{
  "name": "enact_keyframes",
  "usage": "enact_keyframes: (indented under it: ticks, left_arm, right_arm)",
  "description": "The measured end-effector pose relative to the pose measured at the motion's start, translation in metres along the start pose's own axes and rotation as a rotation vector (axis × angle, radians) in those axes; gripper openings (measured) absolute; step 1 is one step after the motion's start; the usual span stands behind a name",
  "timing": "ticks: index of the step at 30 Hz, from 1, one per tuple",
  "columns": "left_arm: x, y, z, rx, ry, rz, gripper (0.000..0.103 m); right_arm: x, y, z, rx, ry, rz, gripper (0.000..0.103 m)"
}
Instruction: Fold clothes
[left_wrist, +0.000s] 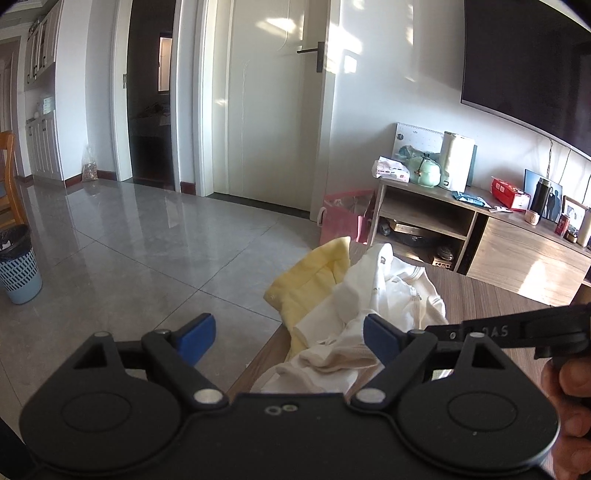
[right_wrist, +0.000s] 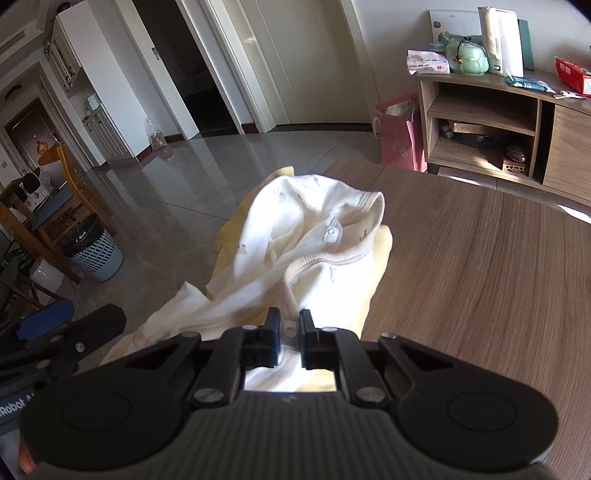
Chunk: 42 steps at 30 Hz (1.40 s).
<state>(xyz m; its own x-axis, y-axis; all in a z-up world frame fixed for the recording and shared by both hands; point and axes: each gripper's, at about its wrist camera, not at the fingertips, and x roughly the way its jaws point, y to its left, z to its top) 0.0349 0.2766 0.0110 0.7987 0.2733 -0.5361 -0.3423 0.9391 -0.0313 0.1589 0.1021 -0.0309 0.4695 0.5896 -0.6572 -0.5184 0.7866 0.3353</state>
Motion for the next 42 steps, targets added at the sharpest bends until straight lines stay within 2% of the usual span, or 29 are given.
enact_keyframes:
  ticks: [5,9,13,19,24,27,32,34,35,37,39,41,42]
  left_arm:
    - [0.000,-0.005,0.003,-0.009,0.000,-0.013,0.088]
    - [-0.007,-0.014,0.006,-0.004,-0.018,-0.035,0.088]
    - [-0.015,-0.025,0.009,0.008,-0.043,-0.081,0.088]
    - [-0.025,-0.041,0.014,-0.001,-0.088,-0.157,0.088]
    - [-0.030,-0.061,0.011,0.023,-0.107,-0.218,0.088]
    - [-0.031,-0.074,0.009,0.041,-0.104,-0.244,0.088]
    - [-0.033,-0.093,0.004,0.075,-0.103,-0.286,0.088]
    - [-0.033,-0.101,0.003,0.089,-0.106,-0.304,0.088]
    - [-0.034,-0.103,0.002,0.091,-0.106,-0.315,0.088]
    - [-0.035,-0.110,0.002,0.096,-0.114,-0.344,0.088]
    - [-0.037,-0.120,0.002,0.108,-0.127,-0.378,0.088]
    - [-0.038,-0.130,0.001,0.118,-0.134,-0.402,0.088]
    - [-0.038,-0.140,0.000,0.127,-0.135,-0.416,0.088]
  right_arm:
    - [-0.038,-0.012,0.010,-0.001,-0.071,0.015,0.011]
    - [-0.073,-0.028,0.020,-0.032,-0.097,-0.009,0.011]
    - [-0.113,-0.054,0.028,-0.056,-0.108,-0.054,0.011]
    - [-0.165,-0.106,0.026,-0.021,-0.134,-0.131,0.011]
    - [-0.228,-0.143,0.033,-0.018,-0.192,-0.190,0.011]
    - [-0.258,-0.174,0.040,0.004,-0.210,-0.284,0.011]
    - [-0.273,-0.243,0.039,0.038,-0.170,-0.589,0.012]
    - [-0.278,-0.277,0.032,0.091,-0.181,-0.713,0.023]
    - [-0.281,-0.294,0.025,0.135,-0.192,-0.767,0.058]
    - [-0.291,-0.322,0.010,0.258,-0.217,-0.861,0.098]
    - [-0.302,-0.337,-0.009,0.323,-0.236,-0.894,0.097]
    - [-0.304,-0.329,-0.036,0.296,-0.225,-0.923,0.098]
    - [-0.302,-0.322,-0.049,0.271,-0.212,-0.908,0.097]
